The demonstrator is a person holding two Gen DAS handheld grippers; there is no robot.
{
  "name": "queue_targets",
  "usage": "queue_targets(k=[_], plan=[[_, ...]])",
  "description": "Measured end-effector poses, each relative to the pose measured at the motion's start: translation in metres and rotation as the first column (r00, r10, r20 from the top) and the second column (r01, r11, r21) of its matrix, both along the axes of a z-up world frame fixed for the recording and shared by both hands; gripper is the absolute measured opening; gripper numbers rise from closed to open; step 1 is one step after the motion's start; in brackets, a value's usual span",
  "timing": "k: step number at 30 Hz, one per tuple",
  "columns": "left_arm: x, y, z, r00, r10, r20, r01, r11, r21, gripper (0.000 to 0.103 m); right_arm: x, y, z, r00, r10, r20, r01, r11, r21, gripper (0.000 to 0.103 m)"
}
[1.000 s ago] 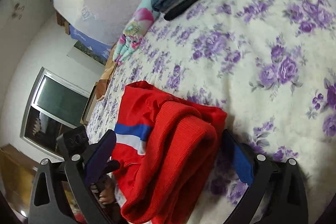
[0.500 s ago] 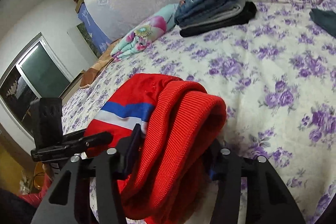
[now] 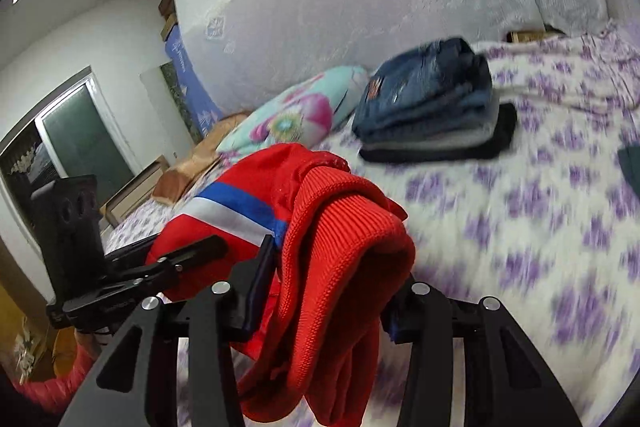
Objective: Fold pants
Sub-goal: 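Carry the red pants bundle with the right gripper beside the jeans stack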
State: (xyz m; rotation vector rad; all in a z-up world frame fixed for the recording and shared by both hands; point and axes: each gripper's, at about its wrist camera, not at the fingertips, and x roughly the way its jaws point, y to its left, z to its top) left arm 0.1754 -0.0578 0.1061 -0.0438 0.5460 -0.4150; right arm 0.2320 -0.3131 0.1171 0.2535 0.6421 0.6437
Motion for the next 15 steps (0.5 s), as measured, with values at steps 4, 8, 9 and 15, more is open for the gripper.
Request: queue_targets(k=[4, 8, 9, 15], plan=[[0.057, -0.009, 0.007, 0.999, 0.053, -0.009, -0.053, 0.999, -0.005, 0.034, 0.066, -0.001, 0.002, 0.999, -0.051, -0.020, 0.051, 0.999, 0.003, 0.046], [0.106, -0.018, -0.006, 0.994, 0.109, -0.017, -0.109, 0.994, 0.020, 0.034, 0.126, 0.000, -0.021, 0.994, -0.084, -0.076, 0.084, 0.996, -0.003, 0.046], [0.124, -0.020, -0.016, 0.991, 0.129, -0.037, -0.128, 0.992, 0.022, 0.034, 0.142, 0.001, -0.032, 0.991, -0.097, -0.095, 0.096, 0.995, -0.012, 0.046], [0.187, -0.010, -0.105, 0.950, 0.194, -0.246, -0.188, 0.981, 0.050, 0.064, 0.199, -0.007, -0.122, 0.957, -0.187, -0.221, 0.166, 0.980, -0.113, 0.064]])
